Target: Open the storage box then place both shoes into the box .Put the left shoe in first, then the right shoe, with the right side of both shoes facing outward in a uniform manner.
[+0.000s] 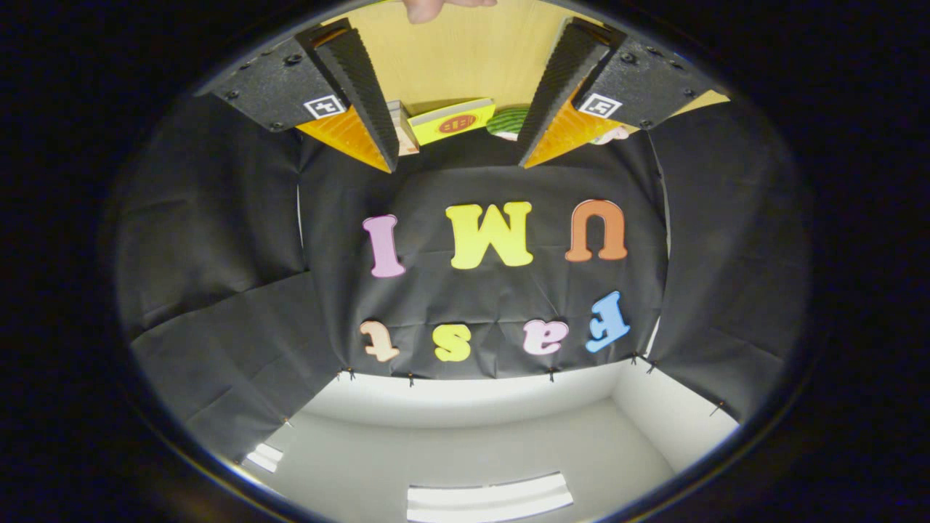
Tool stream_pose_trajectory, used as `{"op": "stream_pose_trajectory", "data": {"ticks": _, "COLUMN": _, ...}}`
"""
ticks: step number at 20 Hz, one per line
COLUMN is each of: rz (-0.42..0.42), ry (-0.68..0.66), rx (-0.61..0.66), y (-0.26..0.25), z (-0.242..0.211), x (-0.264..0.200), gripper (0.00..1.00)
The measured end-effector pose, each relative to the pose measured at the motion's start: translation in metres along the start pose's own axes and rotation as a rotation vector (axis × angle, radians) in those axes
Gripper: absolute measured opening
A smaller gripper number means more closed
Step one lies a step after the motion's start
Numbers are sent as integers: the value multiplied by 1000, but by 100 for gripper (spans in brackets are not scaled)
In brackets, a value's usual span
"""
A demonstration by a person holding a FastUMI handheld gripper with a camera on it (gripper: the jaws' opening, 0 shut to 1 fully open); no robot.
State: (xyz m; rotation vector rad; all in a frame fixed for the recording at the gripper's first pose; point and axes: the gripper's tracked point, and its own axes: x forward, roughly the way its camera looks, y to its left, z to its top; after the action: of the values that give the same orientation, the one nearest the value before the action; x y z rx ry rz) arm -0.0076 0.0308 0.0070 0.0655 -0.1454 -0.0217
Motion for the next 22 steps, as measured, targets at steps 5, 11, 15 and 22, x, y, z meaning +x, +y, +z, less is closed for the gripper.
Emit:
{"op": "stream_pose_trajectory", "data": {"ticks": 5, "rz": 22, "ry": 6, "rx": -2, "y": 1, "z": 4, "x": -3, "gripper": 100}}
{"op": "stream_pose_trajectory", "data": {"ticks": 11, "rz": 44, "ry": 26, "rx": -8, "y": 9, "z": 4, "x": -5, "gripper": 100}}
{"op": "stream_pose_trajectory", "data": {"ticks": 15, "rz": 35, "ry": 25, "rx": -26, "y": 10, "z": 3, "x": -4, "gripper": 100}}
{"op": "stream_pose_trajectory", "data": {"ticks": 22, "rz": 48, "ry": 48, "rx": -55, "y": 23, "z": -5, "x": -3, "gripper": 100}}
